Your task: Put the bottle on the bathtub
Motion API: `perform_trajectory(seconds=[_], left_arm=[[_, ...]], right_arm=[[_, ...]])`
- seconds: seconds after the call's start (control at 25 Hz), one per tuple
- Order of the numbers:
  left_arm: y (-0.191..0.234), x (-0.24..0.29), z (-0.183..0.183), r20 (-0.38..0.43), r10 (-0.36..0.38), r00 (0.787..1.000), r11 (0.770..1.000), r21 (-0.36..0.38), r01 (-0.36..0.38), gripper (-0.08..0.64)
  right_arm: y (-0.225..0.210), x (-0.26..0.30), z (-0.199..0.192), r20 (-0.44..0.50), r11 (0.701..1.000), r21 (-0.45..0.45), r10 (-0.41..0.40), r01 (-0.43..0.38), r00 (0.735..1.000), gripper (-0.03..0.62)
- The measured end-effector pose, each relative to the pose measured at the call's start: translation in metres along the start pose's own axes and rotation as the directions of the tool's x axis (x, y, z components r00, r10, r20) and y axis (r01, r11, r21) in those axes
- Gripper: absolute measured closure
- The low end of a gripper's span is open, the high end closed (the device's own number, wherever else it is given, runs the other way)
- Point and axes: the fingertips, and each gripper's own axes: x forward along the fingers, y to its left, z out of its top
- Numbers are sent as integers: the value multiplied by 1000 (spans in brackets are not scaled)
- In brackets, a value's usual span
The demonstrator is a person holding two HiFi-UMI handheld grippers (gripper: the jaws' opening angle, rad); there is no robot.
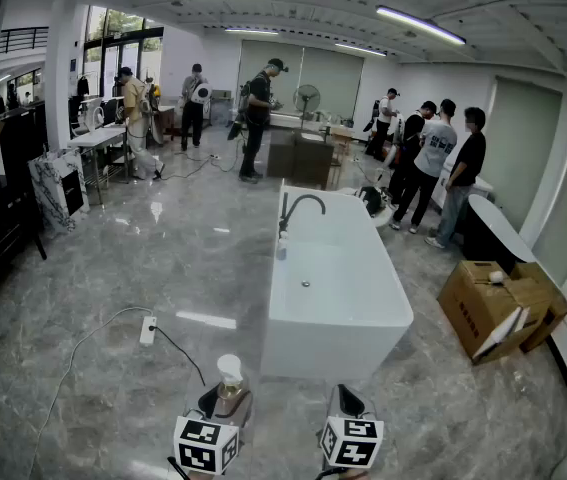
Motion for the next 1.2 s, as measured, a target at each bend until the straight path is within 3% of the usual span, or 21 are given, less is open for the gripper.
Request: perform_trajectory(seconds=[0.68, 1.2], left_arm=[[14, -13, 1, 4, -18, 1000, 1000, 2, 18, 342], [35, 26, 9, -1, -22, 1000, 999, 27, 22, 342]], right_arm=[[7, -6, -10, -29, 998, 37, -47, 48, 998, 589], [10, 47, -7, -63, 999, 46, -20, 23, 998, 589]])
